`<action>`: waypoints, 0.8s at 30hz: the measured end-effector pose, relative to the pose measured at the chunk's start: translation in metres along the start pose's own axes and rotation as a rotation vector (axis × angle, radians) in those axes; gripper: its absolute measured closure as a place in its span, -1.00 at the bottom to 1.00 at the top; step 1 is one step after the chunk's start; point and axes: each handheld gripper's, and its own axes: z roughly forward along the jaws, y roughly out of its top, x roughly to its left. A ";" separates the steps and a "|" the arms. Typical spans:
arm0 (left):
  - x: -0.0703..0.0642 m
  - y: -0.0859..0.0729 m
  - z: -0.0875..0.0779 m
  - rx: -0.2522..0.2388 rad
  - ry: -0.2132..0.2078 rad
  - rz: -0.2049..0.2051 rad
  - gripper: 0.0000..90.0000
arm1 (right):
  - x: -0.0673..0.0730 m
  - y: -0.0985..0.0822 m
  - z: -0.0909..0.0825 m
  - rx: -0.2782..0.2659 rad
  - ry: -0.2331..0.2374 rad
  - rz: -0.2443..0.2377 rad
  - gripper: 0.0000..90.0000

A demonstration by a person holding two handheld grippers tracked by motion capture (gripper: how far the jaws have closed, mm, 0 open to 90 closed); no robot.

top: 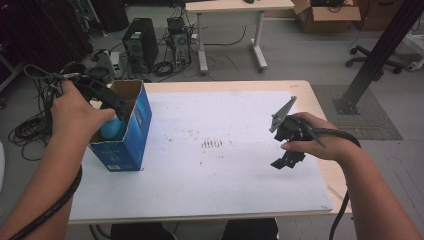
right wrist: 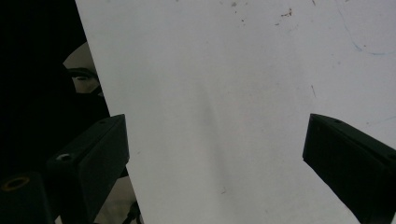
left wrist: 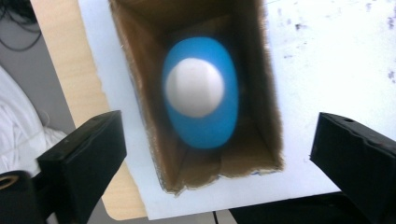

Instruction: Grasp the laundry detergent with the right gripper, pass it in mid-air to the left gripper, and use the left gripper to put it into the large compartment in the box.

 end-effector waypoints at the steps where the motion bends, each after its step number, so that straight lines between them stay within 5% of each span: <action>1: -0.003 0.000 -0.002 -0.006 0.000 0.015 -0.96 | 0.000 0.000 0.000 0.000 0.000 0.001 -0.84; 17: -0.050 0.015 -0.045 -0.112 -0.063 0.315 -1.00 | 0.000 -0.004 -0.003 -0.003 -0.010 0.016 -0.85; 24: -0.066 0.017 -0.056 -0.109 -0.203 0.551 -1.00 | -0.003 -0.006 -0.002 -0.003 -0.017 0.022 -0.85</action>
